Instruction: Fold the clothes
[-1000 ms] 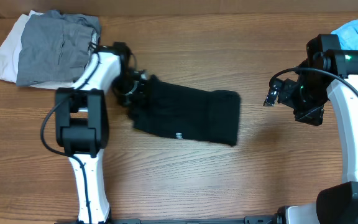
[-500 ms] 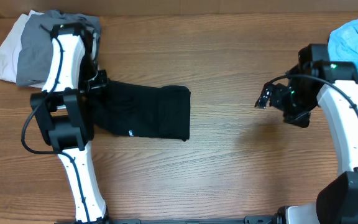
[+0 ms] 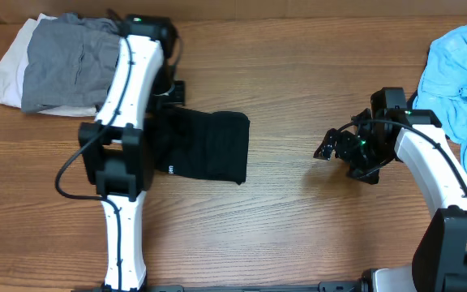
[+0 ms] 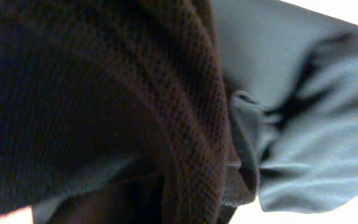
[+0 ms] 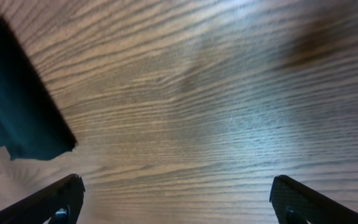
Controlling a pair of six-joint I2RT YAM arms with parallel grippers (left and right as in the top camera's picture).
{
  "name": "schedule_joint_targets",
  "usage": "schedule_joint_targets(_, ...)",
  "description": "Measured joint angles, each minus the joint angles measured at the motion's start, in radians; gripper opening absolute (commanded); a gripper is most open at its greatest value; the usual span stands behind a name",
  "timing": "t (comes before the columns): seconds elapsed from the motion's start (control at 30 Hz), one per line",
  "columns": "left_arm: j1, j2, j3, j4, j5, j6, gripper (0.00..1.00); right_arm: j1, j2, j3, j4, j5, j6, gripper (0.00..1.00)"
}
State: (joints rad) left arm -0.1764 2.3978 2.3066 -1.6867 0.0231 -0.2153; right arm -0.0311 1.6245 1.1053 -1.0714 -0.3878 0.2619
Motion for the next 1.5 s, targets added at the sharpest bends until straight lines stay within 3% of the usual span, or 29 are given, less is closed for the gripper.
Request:
schedule_joint_targets(0.37, -0.215, -0.001, 0.0, 0.0, 0.026, -0.019, 0.05, 0.0, 0.0, -0.002, 0.007, -0.022, 0.0, 1.0)
schedule_joint_targets(0.47, -0.257, -0.001, 0.0, 0.0, 0.026, -0.019, 0.09, 0.0, 0.0, -0.002, 0.007, -0.024, 0.0, 1.0)
schedule_joint_targets(0.57, -0.279, -0.001, 0.0, 0.0, 0.029, -0.019, 0.25, 0.0, 0.0, -0.002, 0.006, -0.024, 0.0, 1.0)
schedule_joint_targets(0.67, -0.287, -0.002, -0.01, 0.0, 0.037, -0.025, 0.24, 0.0, 0.0, -0.002, 0.005, -0.024, 0.0, 1.0)
schedule_joint_targets(0.73, -0.287, -0.003, -0.022, 0.0, 0.042, -0.025, 0.17, 0.0, 0.0, -0.002, 0.005, -0.024, 0.0, 1.0)
schedule_joint_targets(0.9, -0.287, -0.003, -0.056, 0.01, 0.08, -0.024, 0.26, 0.0, 0.0, -0.002, 0.009, -0.024, 0.0, 1.0)
schedule_joint_targets(1.13, -0.287, -0.003, -0.056, 0.061, 0.241, -0.009, 0.33, 0.0, 0.0, -0.002, 0.01, -0.024, 0.0, 1.0)
schedule_joint_targets(1.37, -0.289, -0.003, -0.054, 0.075, 0.443, 0.066, 0.48, 0.0, 0.0, -0.002, 0.01, -0.024, 0.0, 1.0)
schedule_joint_targets(1.5, -0.289, -0.003, -0.016, 0.056, 0.492, 0.086, 0.48, 0.0, 0.0, -0.002, 0.011, -0.024, 0.0, 1.0)
